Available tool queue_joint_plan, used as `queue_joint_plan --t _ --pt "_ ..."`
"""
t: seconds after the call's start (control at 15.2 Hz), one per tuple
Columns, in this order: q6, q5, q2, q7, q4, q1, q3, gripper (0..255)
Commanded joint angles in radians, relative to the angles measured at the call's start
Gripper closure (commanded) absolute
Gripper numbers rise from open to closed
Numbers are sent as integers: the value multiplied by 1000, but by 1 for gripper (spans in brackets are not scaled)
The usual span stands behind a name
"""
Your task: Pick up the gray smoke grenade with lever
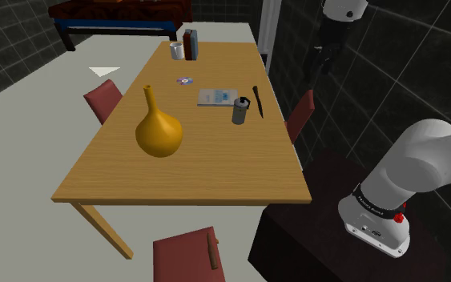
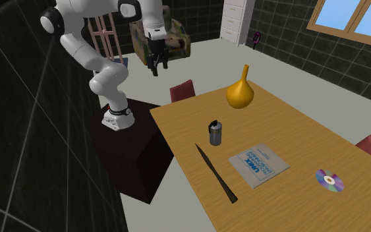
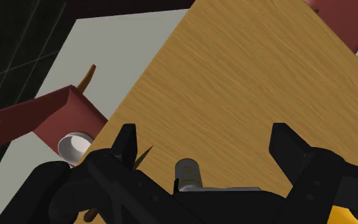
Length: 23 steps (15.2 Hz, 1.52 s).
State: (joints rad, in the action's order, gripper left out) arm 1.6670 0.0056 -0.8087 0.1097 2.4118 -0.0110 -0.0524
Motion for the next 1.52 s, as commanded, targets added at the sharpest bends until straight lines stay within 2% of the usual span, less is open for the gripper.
queue_joint_plan --t 0.0,0.73,1.12,1.45 --pt "0 0 0 0 0 0 0 0" --pt "301 -7 399 -68 -86 -6 36 0" --pt "413 1 635 -106 -203 -6 49 0" --pt "471 13 833 -138 -337 -7 54 0"
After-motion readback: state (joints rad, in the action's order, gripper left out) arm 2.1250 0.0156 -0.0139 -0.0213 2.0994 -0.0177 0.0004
